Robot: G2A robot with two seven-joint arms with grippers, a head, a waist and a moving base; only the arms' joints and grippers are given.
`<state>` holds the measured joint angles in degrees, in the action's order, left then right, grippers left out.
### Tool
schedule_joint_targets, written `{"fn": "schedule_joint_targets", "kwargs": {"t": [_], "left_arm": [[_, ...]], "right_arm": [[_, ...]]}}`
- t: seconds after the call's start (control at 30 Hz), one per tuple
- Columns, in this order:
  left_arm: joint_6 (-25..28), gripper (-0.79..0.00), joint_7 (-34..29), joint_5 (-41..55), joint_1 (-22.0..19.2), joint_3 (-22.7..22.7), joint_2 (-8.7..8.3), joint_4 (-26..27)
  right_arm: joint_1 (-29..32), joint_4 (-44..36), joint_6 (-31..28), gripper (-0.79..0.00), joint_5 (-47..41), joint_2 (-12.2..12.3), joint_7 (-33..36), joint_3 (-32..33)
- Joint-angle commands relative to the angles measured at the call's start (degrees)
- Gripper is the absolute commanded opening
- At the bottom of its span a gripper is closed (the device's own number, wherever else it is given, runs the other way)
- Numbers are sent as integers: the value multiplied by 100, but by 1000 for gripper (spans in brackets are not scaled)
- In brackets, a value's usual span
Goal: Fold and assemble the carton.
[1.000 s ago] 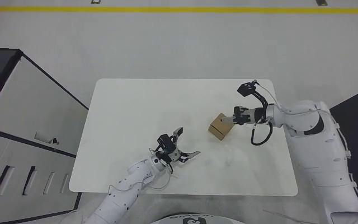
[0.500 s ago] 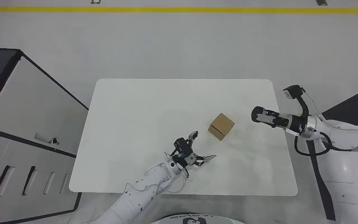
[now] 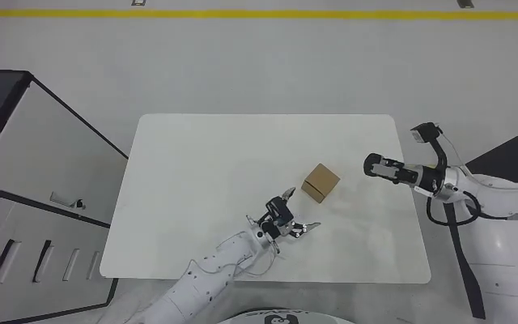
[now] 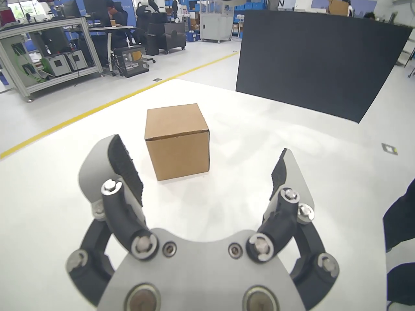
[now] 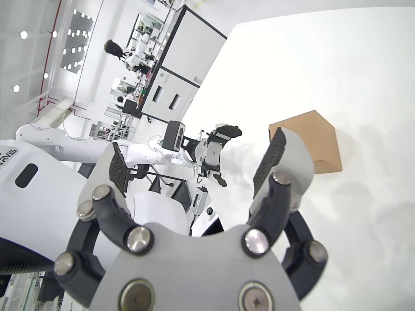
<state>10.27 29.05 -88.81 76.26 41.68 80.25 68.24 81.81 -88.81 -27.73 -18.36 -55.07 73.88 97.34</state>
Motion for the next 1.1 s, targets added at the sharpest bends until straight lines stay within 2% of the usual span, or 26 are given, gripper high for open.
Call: {"fn": "schedule_joint_targets", "kwargs": {"t": [0.0, 0.17, 0.33, 0.37, 0.67, 0.9, 1.07], "left_arm": [[-56, 0, -135, 2, -135, -118, 66, -63], [-174, 0, -386, 70, -386, -287, 200, -329], [-727, 0, -475, 143, -469, -302, 303, -506], [-886, 0, -505, 81, -479, -305, 315, -530], [-825, 0, -638, 174, -482, -262, 322, -538], [-1144, 0, -763, 383, -606, -271, 449, -798], [-1099, 0, -774, 420, -660, -315, 490, -874]], "right_arm": [[35, 92, -102, 0, -184, 11, -32, 86], [139, 363, -261, 0, -956, 62, 7, 404], [274, 587, -261, 0, -1393, 131, 7, 683], [282, 614, -262, 0, -1418, 142, 6, 706], [282, 667, -262, 0, -1378, 160, 6, 731], [282, 667, -262, 0, -1378, 160, 6, 731], [282, 667, -262, 0, -1378, 160, 6, 731]]}}
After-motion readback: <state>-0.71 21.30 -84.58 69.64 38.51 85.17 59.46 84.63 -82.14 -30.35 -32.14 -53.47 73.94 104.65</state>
